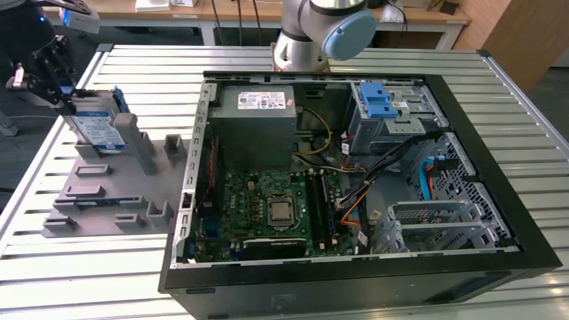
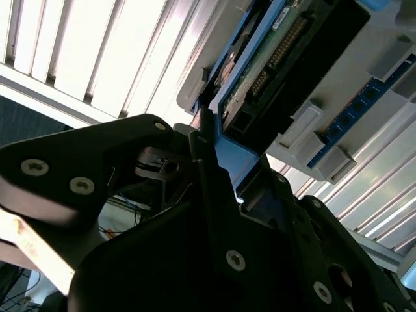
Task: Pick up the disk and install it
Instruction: 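Pick up the disk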
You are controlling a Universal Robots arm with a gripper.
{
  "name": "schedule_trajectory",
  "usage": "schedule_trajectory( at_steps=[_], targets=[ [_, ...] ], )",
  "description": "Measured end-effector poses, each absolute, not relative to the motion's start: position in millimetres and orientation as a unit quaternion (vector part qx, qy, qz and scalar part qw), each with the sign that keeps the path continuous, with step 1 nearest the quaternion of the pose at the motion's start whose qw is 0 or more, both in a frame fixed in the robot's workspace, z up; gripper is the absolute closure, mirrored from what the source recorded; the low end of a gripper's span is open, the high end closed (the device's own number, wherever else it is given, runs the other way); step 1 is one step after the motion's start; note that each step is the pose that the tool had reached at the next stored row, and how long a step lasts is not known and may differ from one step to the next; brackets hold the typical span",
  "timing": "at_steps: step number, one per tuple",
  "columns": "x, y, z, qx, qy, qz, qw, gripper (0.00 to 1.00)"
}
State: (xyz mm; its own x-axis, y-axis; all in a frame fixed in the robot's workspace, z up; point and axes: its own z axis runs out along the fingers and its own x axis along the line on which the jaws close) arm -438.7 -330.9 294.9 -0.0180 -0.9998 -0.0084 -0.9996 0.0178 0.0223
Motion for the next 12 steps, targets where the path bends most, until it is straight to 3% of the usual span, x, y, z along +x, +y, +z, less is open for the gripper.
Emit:
schedule_trajectory(
  at_steps=[12],
  targets=[
    [-438.7,-330.9,302.3,0.701,-0.713,-0.011,0.005,0.63]
  ],
)
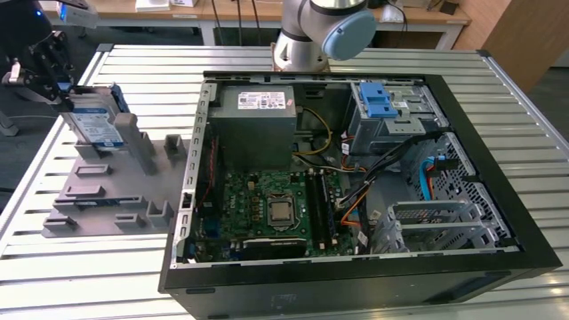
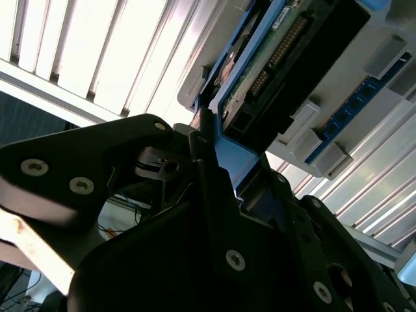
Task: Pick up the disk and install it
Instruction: 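Pick up the disk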
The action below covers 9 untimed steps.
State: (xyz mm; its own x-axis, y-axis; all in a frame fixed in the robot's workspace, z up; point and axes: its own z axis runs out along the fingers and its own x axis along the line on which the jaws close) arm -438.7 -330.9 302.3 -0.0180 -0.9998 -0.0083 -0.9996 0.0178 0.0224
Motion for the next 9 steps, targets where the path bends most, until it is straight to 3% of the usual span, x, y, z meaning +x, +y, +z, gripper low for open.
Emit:
schedule_trajectory(
  at_steps=[9],
  targets=[
    [-438.7,-330.9,304.7,0.701,-0.713,-0.011,0.005,0.63]
  ],
)
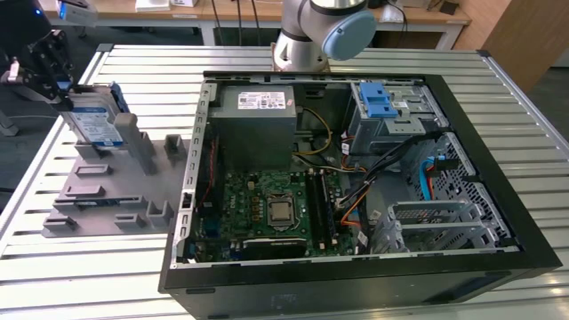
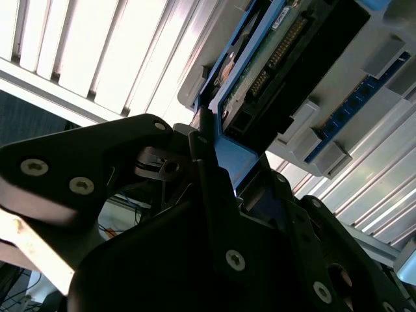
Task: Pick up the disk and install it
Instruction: 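Pick up the disk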
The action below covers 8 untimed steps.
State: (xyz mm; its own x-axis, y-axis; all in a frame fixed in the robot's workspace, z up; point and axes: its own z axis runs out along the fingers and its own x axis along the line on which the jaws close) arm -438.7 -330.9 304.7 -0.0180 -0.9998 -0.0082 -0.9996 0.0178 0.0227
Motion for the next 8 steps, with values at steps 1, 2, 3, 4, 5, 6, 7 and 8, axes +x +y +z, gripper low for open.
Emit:
schedule_trajectory(
  at_steps=[1,2,3,4,5,6,7,8],
  targets=[
    [-438.7,-330.9,305.2,0.701,-0.713,-0.011,0.005,0.63],
    [-438.7,-330.9,305.8,0.701,-0.713,-0.011,0.005,0.63],
    [-438.7,-330.9,306.3,0.701,-0.713,-0.011,0.005,0.63],
    [-438.7,-330.9,306.8,0.701,-0.713,-0.011,0.005,0.63],
    [-438.7,-330.9,307.3,0.701,-0.713,-0.011,0.005,0.63],
    [-438.7,-330.9,307.9,0.701,-0.713,-0.011,0.005,0.63],
    [-438.7,-330.9,308.5,0.701,-0.713,-0.011,0.005,0.63],
    [-438.7,-330.9,309.1,0.701,-0.713,-0.011,0.005,0.63]
  ],
)
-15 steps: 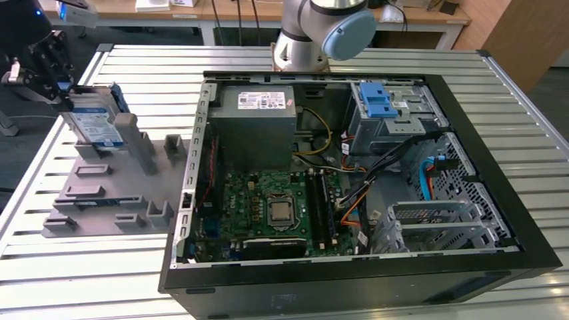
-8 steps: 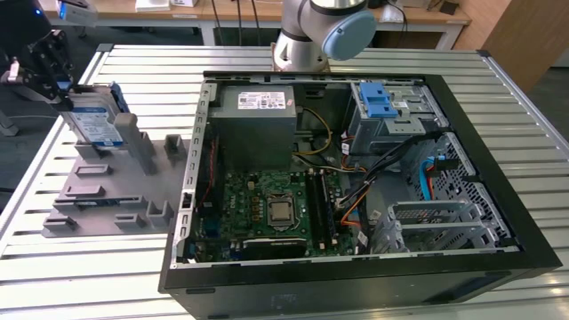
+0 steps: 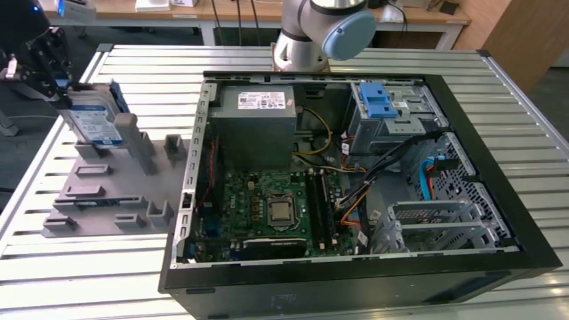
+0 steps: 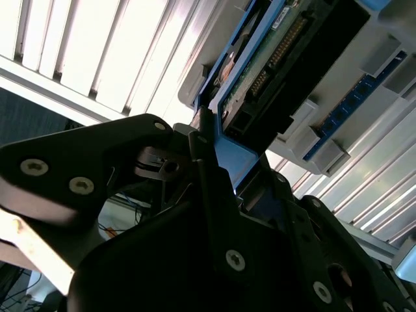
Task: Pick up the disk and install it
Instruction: 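Pick up the disk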
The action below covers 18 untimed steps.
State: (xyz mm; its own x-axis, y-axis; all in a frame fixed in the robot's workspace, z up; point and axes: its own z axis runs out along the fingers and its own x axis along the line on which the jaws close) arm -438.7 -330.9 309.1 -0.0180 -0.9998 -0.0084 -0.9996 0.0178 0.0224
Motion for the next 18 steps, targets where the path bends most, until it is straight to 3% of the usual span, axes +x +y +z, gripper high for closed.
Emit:
schedule_trajectory(
  at_steps=[18],
  targets=[
    [-438.7,-330.9,316.1,0.701,-0.713,-0.011,0.005,0.63]
  ],
)
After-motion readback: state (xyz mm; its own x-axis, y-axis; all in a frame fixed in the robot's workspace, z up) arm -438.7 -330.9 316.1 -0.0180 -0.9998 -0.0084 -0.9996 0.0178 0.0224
